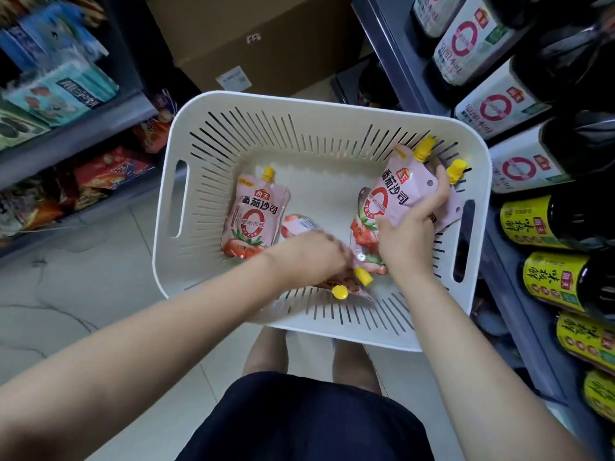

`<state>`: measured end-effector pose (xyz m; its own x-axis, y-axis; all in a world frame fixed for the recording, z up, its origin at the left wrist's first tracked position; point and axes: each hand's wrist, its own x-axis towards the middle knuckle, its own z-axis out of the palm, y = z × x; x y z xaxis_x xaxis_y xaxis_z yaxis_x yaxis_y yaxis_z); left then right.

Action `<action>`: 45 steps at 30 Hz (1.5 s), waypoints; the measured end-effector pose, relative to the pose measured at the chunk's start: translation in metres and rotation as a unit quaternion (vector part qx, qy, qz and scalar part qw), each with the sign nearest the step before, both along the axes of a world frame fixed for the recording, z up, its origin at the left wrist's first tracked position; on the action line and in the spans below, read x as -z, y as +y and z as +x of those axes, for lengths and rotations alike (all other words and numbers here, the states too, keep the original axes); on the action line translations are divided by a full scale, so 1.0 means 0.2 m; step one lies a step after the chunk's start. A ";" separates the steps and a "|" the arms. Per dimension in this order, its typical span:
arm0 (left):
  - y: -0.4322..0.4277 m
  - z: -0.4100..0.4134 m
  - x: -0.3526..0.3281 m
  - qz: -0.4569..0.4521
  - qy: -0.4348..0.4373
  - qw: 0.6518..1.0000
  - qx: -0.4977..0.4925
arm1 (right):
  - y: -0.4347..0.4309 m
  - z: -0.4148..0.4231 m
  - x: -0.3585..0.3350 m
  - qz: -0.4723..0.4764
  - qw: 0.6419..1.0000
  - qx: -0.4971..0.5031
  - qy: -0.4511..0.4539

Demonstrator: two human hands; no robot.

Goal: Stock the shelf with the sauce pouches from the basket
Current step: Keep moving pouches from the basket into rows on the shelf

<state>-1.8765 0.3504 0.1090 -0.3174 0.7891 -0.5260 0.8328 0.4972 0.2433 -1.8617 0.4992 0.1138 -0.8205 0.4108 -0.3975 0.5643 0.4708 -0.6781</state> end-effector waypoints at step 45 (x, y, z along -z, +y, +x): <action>-0.28 -0.08 0.32 0.057 -0.164 0.828 -0.534 | -0.02 -0.19 0.12 -0.037 0.842 -0.436 -0.317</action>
